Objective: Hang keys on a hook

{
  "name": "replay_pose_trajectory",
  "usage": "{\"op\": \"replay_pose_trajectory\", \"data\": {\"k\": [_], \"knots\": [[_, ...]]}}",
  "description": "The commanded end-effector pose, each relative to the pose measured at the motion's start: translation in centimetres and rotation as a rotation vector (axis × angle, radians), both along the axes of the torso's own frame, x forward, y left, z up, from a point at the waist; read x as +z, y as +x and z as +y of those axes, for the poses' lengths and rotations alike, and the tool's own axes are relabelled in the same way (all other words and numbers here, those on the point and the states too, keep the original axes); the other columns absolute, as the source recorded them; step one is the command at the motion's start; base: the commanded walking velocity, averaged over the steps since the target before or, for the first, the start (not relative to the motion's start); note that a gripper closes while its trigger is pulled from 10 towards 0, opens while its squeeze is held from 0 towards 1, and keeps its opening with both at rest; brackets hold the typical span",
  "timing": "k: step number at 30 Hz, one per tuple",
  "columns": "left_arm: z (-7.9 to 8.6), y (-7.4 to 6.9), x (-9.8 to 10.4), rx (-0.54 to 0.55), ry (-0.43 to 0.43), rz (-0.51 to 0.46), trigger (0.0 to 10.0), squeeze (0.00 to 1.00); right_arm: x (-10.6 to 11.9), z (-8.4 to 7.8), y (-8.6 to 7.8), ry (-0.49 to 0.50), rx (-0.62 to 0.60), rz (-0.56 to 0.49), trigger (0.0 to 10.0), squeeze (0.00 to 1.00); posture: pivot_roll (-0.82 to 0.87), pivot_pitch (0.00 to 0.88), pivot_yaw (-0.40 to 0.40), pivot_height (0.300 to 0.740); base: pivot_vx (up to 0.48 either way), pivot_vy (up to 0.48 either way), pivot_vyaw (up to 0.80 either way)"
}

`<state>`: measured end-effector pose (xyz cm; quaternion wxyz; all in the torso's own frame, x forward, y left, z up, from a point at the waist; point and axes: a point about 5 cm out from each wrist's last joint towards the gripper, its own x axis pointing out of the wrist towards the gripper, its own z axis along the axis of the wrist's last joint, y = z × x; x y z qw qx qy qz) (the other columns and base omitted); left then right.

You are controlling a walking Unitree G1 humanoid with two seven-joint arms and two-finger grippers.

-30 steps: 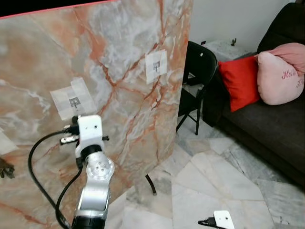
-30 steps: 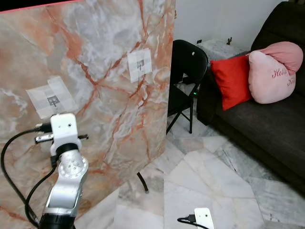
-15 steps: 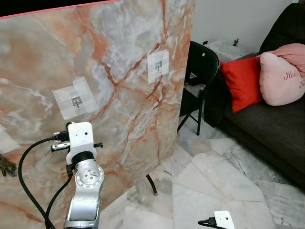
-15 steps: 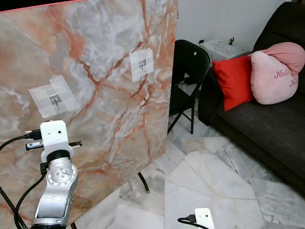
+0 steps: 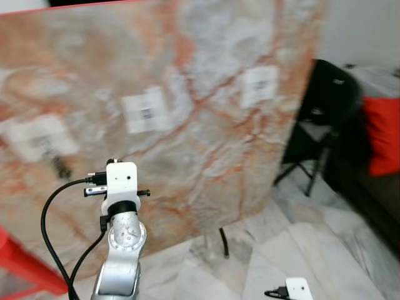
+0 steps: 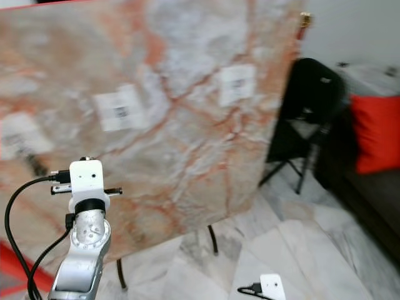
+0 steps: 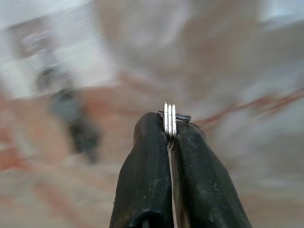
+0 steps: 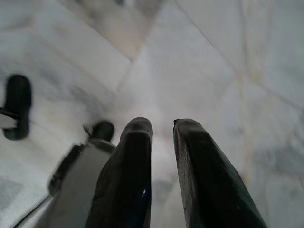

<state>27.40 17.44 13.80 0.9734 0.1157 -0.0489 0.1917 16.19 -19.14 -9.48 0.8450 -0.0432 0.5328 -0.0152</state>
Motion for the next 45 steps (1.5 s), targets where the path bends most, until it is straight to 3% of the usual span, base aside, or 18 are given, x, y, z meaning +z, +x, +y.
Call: {"op": "replay_pose_trajectory", "data": {"k": [1,2,3,4,5,12,16,22,45], "knots": [[-1.2,0.2,-0.4,-0.092,-0.045,0.012,10.0,0.00,-0.2,-0.4,-0.7,-0.011,-0.001,0.018,10.0,0.00,0.09,0.000,-0.048,0.740,0.000,0.000,0.63],[-1.2,0.2,-0.4,-0.092,-0.045,0.012,10.0,0.00,-0.2,-0.4,-0.7,-0.011,-0.001,0.018,10.0,0.00,0.09,0.000,-0.048,0.740,0.000,0.000,0.63],[-2.2,0.5,-1.1,-0.211,-0.060,0.044,10.0,0.00,-0.3,-0.4,-0.8,-0.011,0.001,0.021,10.0,0.00,0.09,0.000,-0.046,0.740,0.000,0.000,0.52],[-2.5,0.5,-1.3,-0.259,-0.058,0.057,10.0,0.00,-0.3,-0.4,-0.9,-0.010,0.002,0.023,10.0,0.00,0.09,0.000,-0.046,0.740,0.000,0.000,0.48],[-3.0,0.4,-1.7,-0.323,0.009,0.075,10.0,0.00,-0.3,-0.4,-1.0,-0.008,0.004,0.025,10.0,0.00,0.10,0.000,-0.048,0.740,0.000,0.000,0.00],[-2.5,-0.2,-1.5,-0.367,0.104,0.060,10.0,0.00,-0.3,-0.5,-1.0,-0.009,0.009,0.028,10.0,0.00,0.13,0.000,-0.071,0.740,0.000,0.000,0.00],[-1.4,-0.4,-1.9,-0.406,0.153,0.082,10.0,0.00,-0.2,-0.7,-0.8,-0.014,0.013,0.025,10.0,0.00,0.15,0.000,-0.093,0.740,0.000,0.000,0.00],[0.1,-0.9,-1.9,-0.351,0.160,0.085,10.0,0.00,-0.1,-0.8,-0.6,-0.007,-0.007,0.017,10.0,0.00,0.16,0.000,-0.099,0.740,0.000,-0.391,0.71],[-1.0,0.1,-1.7,-0.334,0.138,0.072,10.0,0.00,0.0,-1.4,-0.6,-0.010,-0.063,0.007,10.0,0.00,0.12,0.000,-0.101,0.740,0.000,-0.474,0.00]]}}
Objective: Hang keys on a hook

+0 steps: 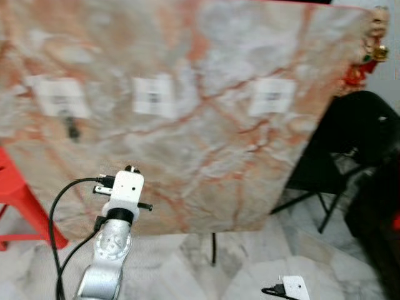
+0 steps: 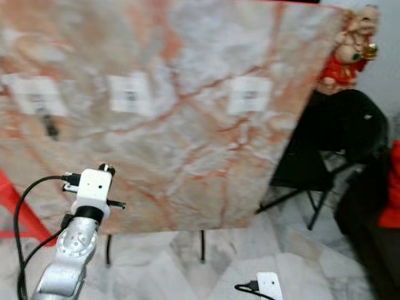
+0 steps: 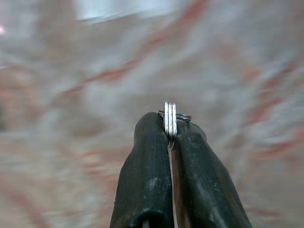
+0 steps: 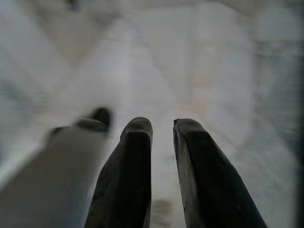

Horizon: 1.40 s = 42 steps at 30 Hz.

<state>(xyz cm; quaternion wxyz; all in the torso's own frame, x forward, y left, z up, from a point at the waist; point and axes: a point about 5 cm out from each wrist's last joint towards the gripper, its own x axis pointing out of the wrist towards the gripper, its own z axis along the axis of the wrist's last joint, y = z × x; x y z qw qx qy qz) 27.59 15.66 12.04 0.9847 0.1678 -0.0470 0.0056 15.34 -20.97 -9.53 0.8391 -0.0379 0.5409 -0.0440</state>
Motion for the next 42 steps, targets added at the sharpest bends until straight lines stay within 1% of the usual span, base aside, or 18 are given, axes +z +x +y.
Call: {"op": "replay_pose_trajectory", "data": {"k": [1,6,14,15,17,22,24,27,30,33,36,38,40,42], "knots": [[1.0,0.0,0.0,0.048,0.022,0.001,10.0,0.00,0.1,0.3,0.3,0.008,-0.004,-0.009,10.0,0.00,0.12,0.000,-0.106,0.740,0.000,-0.472,0.00],[2.0,0.0,-0.1,0.121,0.035,0.011,10.0,0.00,0.1,0.2,0.3,-0.001,0.021,-0.009,10.0,0.00,0.12,0.000,-0.114,0.740,0.000,-0.430,0.16],[1.9,0.0,-0.5,0.124,0.055,0.038,10.0,0.00,0.1,0.1,0.4,-0.005,0.028,-0.012,10.0,0.00,0.13,0.000,-0.121,0.740,0.000,-0.066,0.80],[1.8,0.0,-0.5,0.122,0.069,0.043,10.0,0.00,0.2,0.1,0.4,-0.004,0.027,-0.013,10.0,0.00,0.13,0.000,-0.121,0.740,0.000,0.000,0.80],[1.7,0.0,-0.3,0.104,0.137,0.041,10.0,0.00,0.2,0.0,0.5,-0.003,0.028,-0.014,10.0,0.00,0.14,0.000,-0.121,0.740,0.000,0.000,0.80],[2.1,0.1,0.4,0.110,0.158,0.020,10.0,0.00,0.2,0.1,0.6,-0.001,0.034,-0.014,10.0,0.00,0.15,0.000,-0.109,0.740,0.000,0.000,0.80],[2.1,0.1,0.5,0.103,0.152,0.013,10.0,0.00,0.2,0.2,0.6,0.004,0.030,-0.016,10.0,0.00,0.15,0.000,-0.105,0.740,0.000,0.000,0.80],[2.0,0.1,0.6,0.089,0.153,0.004,10.0,0.00,0.2,0.3,0.5,0.014,0.015,-0.019,10.0,0.00,0.14,0.000,-0.096,0.740,0.000,0.000,0.00],[1.8,0.1,0.8,0.084,0.134,-0.004,10.0,0.00,0.2,0.4,0.5,0.014,0.011,-0.020,10.0,0.00,0.14,0.000,-0.090,0.740,0.000,0.000,0.00],[1.7,0.1,0.9,0.079,0.131,-0.016,10.0,0.00,0.1,0.4,0.5,0.015,0.010,-0.019,10.0,0.00,0.14,0.000,-0.087,0.740,0.000,-0.329,0.00],[1.8,0.2,0.8,0.098,0.105,-0.010,10.0,0.00,0.1,0.5,0.5,0.016,0.009,-0.017,10.0,0.00,0.13,0.000,-0.087,0.740,0.000,-0.463,0.00],[1.9,0.4,0.8,0.112,0.082,-0.007,10.0,0.00,0.1,0.5,0.4,0.016,0.011,-0.017,10.0,0.00,0.13,0.000,-0.088,0.740,0.000,0.000,0.00],[2.0,0.5,0.9,0.122,0.040,-0.017,10.0,0.00,0.1,0.4,0.4,0.016,0.012,-0.016,10.0,0.00,0.14,0.000,-0.092,0.740,0.000,0.000,0.00],[2.0,0.5,1.0,0.122,0.036,-0.020,10.0,0.00,0.1,0.4,0.4,0.016,0.012,-0.016,10.0,0.00,0.14,0.000,-0.092,0.740,0.000,0.000,0.00]]}}
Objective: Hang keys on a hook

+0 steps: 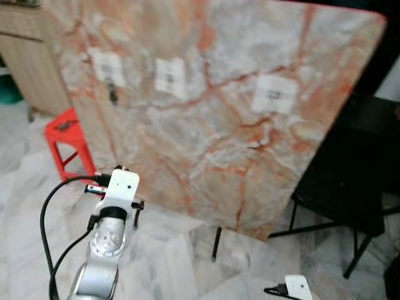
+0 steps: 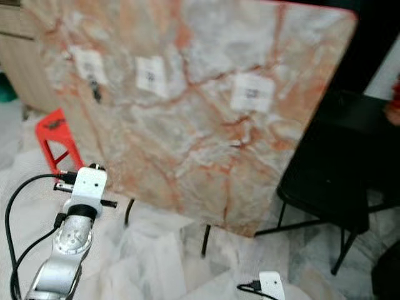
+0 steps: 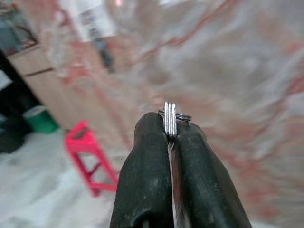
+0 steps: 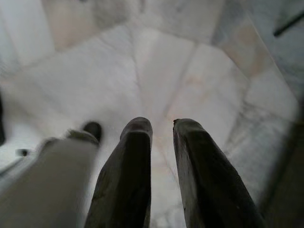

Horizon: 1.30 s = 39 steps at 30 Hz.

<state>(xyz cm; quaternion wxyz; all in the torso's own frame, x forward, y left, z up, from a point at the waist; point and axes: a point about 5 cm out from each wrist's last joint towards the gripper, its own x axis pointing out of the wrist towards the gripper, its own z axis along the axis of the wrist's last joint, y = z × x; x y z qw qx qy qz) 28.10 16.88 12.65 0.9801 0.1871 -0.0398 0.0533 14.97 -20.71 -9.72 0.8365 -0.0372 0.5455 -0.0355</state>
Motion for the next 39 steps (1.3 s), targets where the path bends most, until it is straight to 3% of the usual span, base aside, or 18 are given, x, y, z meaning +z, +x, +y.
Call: {"op": "replay_pose_trajectory", "data": {"k": [1,11,16,22,31,34,39], "knots": [[0.8,0.0,0.5,0.034,0.005,-0.030,10.0,0.00,0.3,0.1,0.8,0.006,-0.002,-0.028,10.0,0.00,0.14,0.000,-0.100,0.740,0.000,0.000,0.00],[1.9,-0.1,1.0,0.147,-0.071,-0.073,10.0,0.00,0.5,-0.1,1.1,-0.003,0.034,-0.031,10.0,0.00,0.14,0.000,-0.125,0.740,0.147,0.000,0.06],[2.0,0.0,1.2,0.155,-0.071,-0.083,10.0,0.00,0.5,-0.1,1.2,0.002,0.026,-0.034,10.0,0.00,0.14,0.000,-0.127,0.740,0.310,0.000,0.76],[1.9,0.1,1.3,0.151,-0.078,-0.090,10.0,0.00,0.5,-0.1,1.2,0.007,0.008,-0.038,10.0,0.00,0.14,0.000,-0.126,0.740,0.322,0.000,0.00],[0.8,0.3,1.4,0.071,-0.103,-0.101,10.0,0.00,0.5,-0.2,1.2,0.003,0.010,-0.037,10.0,0.00,0.14,0.000,-0.136,0.740,0.310,0.000,0.00],[-0.2,0.4,1.2,-0.014,-0.094,-0.089,10.0,0.00,0.5,-0.2,1.2,0.001,0.011,-0.038,10.0,0.00,0.14,0.000,-0.139,0.740,0.000,0.000,0.00],[-0.9,0.4,1.3,-0.045,-0.092,-0.101,10.0,0.00,0.6,-0.3,1.2,-0.001,0.011,-0.039,10.0,0.00,0.14,0.000,-0.141,0.740,0.000,0.000,0.00]]}}
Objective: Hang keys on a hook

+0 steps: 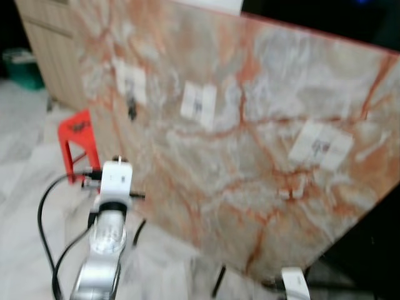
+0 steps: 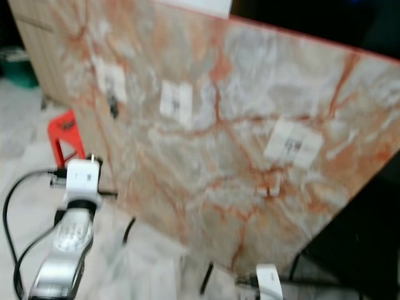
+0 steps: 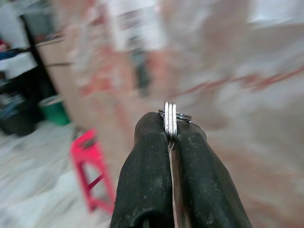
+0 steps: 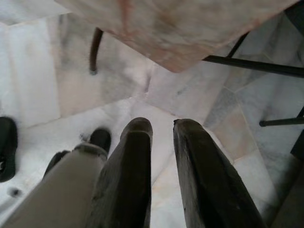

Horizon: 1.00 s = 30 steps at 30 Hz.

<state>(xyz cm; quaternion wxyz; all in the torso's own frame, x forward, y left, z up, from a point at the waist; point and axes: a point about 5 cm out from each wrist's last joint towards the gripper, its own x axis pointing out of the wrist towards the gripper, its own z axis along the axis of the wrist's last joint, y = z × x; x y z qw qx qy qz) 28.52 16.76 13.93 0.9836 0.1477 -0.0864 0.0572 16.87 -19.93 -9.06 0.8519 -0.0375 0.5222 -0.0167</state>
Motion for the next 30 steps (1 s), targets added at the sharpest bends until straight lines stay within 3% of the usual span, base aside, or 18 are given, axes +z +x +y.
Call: {"op": "replay_pose_trajectory", "data": {"k": [1,9,23,30], "knots": [[-0.8,0.0,0.0,-0.031,-0.017,-0.006,10.0,0.00,-0.1,-1.1,-0.7,-0.020,-0.024,0.015,10.0,0.00,0.14,0.000,-0.141,0.740,0.000,0.000,0.00],[-0.7,0.3,0.2,-0.027,0.004,-0.019,10.0,0.00,-0.1,-1.1,-0.6,-0.020,-0.030,0.012,10.0,0.00,0.14,0.000,-0.143,0.740,0.000,0.000,0.00],[-0.1,0.1,0.3,-0.011,0.028,-0.019,10.0,0.00,-0.1,-0.9,-0.5,0.002,-0.043,-0.010,10.0,0.00,0.15,0.000,-0.128,0.740,0.017,-0.274,-0.23],[0.9,0.1,0.6,0.058,0.055,-0.039,10.0,0.00,-0.2,-0.5,-0.7,0.011,-0.045,-0.008,10.0,0.00,0.14,0.000,-0.104,0.740,0.000,-0.075,0.00]]}}
